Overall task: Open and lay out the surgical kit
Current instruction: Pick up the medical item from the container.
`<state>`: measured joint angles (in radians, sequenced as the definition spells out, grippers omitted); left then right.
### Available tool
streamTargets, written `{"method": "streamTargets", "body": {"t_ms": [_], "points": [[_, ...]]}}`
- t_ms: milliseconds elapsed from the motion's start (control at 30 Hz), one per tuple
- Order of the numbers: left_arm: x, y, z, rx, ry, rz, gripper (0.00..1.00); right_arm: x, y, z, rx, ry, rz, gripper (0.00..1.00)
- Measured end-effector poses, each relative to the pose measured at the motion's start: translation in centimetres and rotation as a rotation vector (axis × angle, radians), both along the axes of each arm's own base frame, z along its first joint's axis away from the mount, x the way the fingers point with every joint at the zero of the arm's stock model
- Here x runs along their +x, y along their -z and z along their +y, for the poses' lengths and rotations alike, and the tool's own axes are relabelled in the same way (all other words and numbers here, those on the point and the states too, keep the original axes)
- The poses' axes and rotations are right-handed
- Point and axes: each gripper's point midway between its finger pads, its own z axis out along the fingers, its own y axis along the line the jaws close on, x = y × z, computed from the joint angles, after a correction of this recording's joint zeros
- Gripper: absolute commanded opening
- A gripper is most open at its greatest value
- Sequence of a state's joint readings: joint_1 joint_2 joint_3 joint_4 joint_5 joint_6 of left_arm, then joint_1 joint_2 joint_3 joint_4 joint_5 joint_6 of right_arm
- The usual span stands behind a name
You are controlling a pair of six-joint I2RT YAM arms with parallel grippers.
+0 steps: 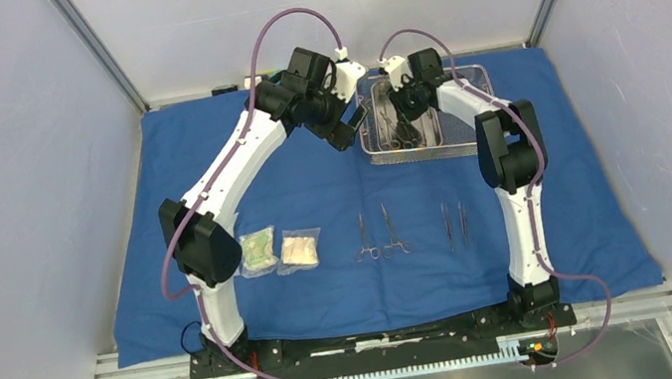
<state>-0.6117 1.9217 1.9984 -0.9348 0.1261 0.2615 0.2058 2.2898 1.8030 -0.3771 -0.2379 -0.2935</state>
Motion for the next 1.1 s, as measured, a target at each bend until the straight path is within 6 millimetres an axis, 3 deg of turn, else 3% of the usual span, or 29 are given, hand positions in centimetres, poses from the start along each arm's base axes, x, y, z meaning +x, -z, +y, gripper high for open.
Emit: {"method": "streamTargets", "body": {"t_ms": [233, 1100], "points": [[0.0, 0.0, 0.0, 0.000, 0.000, 0.001, 1.00, -0.1, 0.2, 0.3, 0.008, -0.001, 0.000, 0.00], [0.4, 0.0, 0.5, -0.010, -0.013, 0.004, 1.00, 0.5, -1.9, 2.9, 0.201, -0.007, -0.013, 0.00]]}}
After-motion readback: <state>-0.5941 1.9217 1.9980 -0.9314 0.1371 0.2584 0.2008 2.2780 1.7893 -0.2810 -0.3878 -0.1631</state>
